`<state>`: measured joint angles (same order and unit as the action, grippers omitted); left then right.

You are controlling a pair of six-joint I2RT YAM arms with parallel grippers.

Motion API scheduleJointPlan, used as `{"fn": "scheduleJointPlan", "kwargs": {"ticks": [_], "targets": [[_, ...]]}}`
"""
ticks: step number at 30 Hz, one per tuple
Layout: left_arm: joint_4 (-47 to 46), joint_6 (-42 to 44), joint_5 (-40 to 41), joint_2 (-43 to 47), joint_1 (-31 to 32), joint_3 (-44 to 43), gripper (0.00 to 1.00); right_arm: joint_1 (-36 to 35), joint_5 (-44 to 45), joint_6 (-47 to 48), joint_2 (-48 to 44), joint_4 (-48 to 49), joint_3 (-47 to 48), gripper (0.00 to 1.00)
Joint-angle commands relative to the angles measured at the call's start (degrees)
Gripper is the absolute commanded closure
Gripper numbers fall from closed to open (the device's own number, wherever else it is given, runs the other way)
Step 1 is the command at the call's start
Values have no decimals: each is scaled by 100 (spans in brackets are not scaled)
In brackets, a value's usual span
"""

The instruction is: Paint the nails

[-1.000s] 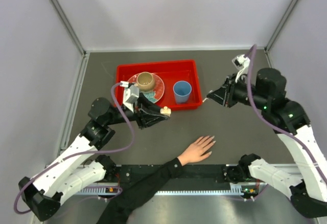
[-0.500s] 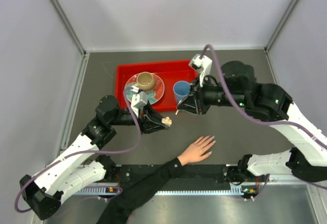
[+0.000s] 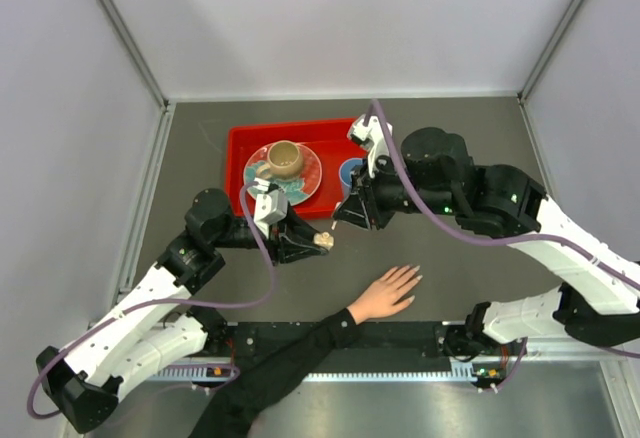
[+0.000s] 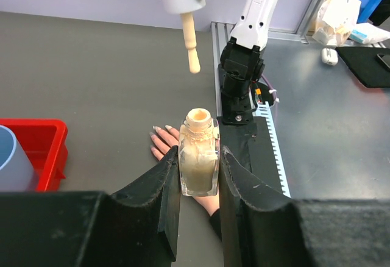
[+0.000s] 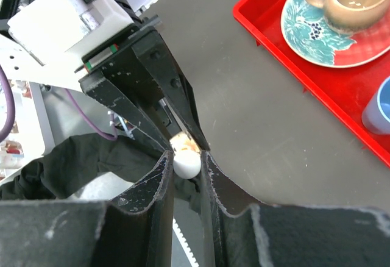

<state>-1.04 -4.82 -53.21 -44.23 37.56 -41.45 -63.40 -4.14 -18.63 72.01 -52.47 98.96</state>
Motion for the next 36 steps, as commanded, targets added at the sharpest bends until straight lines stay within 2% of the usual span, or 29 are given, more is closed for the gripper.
{"fn": "scheduleJointPlan", "kwargs": {"ticks": [1, 16, 36], "targets": [[-204, 201, -41, 90, 6, 14, 100, -120, 107, -70, 85, 342, 18, 100], [-186, 201, 39, 151, 6, 58, 100, -156, -34, -97, 226, 474, -140, 100], [-134, 253, 127, 108, 6, 67, 100, -173, 107, -97, -205, 597, -412, 100]]}}
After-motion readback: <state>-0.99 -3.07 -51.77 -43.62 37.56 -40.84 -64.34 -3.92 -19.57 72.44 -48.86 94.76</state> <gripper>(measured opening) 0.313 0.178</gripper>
